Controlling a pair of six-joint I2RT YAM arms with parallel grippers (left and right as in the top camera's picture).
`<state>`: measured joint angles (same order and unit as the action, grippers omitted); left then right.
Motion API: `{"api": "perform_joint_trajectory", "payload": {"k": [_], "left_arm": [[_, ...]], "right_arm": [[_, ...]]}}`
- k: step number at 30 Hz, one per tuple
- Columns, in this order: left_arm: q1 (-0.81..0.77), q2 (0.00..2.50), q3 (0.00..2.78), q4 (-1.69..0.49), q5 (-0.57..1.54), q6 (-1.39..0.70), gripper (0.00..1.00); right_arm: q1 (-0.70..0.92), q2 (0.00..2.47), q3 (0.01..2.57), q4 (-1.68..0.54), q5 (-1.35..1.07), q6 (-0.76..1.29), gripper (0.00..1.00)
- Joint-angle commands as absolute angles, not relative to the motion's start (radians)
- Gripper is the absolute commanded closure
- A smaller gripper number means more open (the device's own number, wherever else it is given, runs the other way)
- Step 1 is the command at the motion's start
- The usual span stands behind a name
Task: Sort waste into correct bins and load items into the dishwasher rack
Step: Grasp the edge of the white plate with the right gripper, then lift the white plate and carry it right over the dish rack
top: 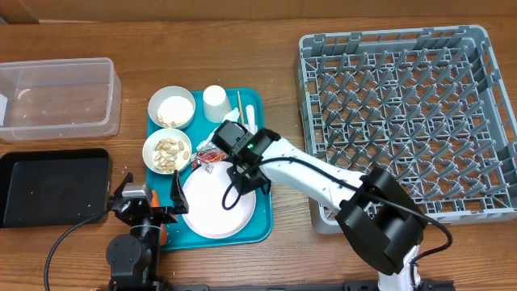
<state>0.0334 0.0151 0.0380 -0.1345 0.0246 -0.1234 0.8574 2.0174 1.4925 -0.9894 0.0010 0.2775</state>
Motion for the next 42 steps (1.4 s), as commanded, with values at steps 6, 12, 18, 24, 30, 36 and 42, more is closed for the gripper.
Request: {"api": "perform_joint_trajectory", "payload": {"k": [6,12,18,24,30,36,42], "left_arm": [[0.032,0.006,0.033,-0.134,0.018,-0.108,0.0],[0.032,0.006,0.033,-0.134,0.018,-0.108,0.0],[0.032,0.006,0.032,-0.134,0.018,-0.108,0.0],[0.032,0.006,0.033,-0.134,0.018,-0.108,0.0],[0.032,0.006,0.033,-0.134,0.018,-0.108,0.0],[0.032,0.006,0.033,-0.134,0.018,-0.108,0.0],[0.032,0.006,0.033,-0.134,0.018,-0.108,0.0]], "right_arm": [[0.819,2.008,1.685,-1.2,0.077,0.258,0.96],[0.781,1.96,1.803,-1.344,0.077,0.234,0.96],[0.729,1.878,1.887,-1.485,0.081,0.178,0.96],[0.652,1.808,1.926,-1.575,0.2,0.195,0.96],[0.506,1.767,1.926,-1.563,0.355,0.244,0.96],[0.319,1.768,1.926,-1.478,0.437,0.243,0.96],[0.144,1.768,1.926,-1.336,0.461,0.242,0.96]]}}
